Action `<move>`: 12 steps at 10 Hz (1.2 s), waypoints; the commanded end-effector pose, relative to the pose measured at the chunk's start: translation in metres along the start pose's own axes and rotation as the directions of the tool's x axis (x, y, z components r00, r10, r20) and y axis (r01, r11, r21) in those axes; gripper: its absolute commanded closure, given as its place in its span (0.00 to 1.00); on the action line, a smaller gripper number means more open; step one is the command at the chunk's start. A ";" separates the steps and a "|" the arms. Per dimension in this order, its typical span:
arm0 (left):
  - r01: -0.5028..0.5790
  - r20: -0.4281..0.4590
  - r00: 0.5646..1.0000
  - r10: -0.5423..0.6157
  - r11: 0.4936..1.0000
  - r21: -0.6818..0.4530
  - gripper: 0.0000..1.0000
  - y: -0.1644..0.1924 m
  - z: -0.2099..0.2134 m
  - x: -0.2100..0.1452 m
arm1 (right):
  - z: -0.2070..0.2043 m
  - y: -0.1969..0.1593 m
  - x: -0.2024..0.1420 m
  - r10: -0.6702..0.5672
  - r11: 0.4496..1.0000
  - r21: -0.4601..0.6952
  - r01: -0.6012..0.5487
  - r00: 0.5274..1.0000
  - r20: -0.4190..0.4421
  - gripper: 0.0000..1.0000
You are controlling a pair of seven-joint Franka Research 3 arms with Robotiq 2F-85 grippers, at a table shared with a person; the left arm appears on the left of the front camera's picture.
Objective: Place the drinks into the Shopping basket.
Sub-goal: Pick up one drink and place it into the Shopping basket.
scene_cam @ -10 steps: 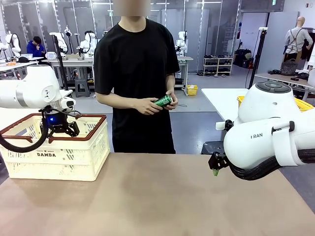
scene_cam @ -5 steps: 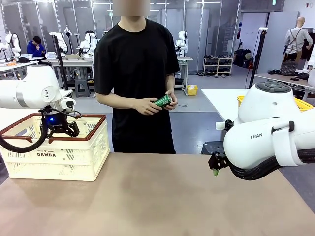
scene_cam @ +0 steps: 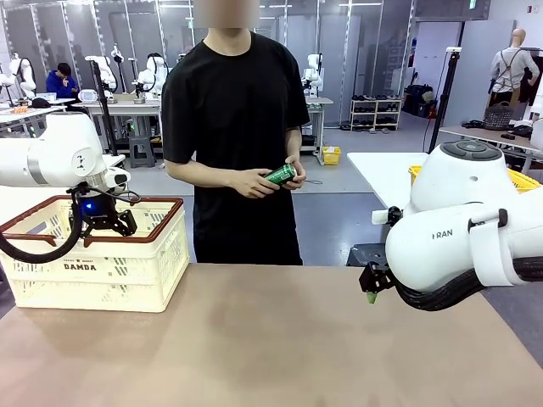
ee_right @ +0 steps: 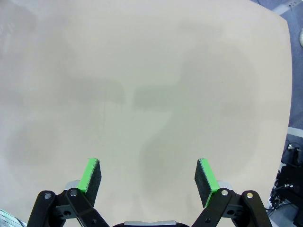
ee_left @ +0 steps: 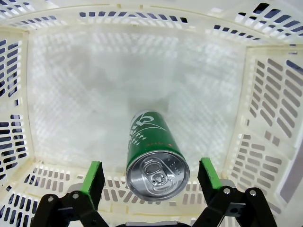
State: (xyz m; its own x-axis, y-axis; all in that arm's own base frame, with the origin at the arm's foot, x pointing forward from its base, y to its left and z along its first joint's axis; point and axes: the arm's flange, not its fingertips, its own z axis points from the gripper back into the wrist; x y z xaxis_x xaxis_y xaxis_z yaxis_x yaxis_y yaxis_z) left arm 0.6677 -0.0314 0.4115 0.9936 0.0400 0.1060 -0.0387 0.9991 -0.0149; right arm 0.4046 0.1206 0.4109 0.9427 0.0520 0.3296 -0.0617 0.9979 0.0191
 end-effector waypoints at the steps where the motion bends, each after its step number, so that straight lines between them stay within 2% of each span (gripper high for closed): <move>1: 0.000 0.000 1.000 0.000 1.000 0.000 0.00 0.000 -0.001 0.001 | -0.002 -0.001 -0.001 0.008 1.000 -0.005 -0.008 1.000 0.007 0.00; 4: 0.043 -0.014 0.999 -0.043 0.999 0.027 0.00 -0.006 0.019 -0.005 | -0.002 -0.001 -0.001 0.008 1.000 -0.005 -0.008 1.000 0.007 0.00; 8: 0.099 0.019 0.995 -0.101 0.993 0.062 0.00 -0.019 0.062 -0.018 | -0.002 -0.001 -0.001 0.008 1.000 -0.005 -0.008 1.000 0.007 0.00; 10: 0.119 0.051 0.991 -0.123 0.990 0.077 0.00 -0.031 0.099 -0.038 | -0.002 -0.001 -0.001 0.008 1.000 -0.005 -0.008 1.000 0.007 0.00; 11: 0.204 0.069 0.976 -0.206 0.978 0.042 0.00 -0.041 0.123 -0.059 | -0.002 -0.001 -0.001 0.008 1.000 -0.005 -0.008 1.000 0.007 0.00; 12: 0.223 0.110 0.967 -0.229 0.973 0.062 0.00 -0.050 0.139 -0.076 | -0.002 -0.001 -0.001 0.008 1.000 -0.005 -0.008 1.000 0.007 0.00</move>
State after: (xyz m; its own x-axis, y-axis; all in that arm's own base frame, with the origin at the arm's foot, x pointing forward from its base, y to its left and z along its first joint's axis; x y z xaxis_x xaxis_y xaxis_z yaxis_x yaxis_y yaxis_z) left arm 0.6083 -0.0812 0.5391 0.9714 -0.1312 0.1980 0.1212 0.9907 0.0620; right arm 0.4046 0.1206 0.4108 0.9427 0.0520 0.3295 -0.0617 0.9979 0.0191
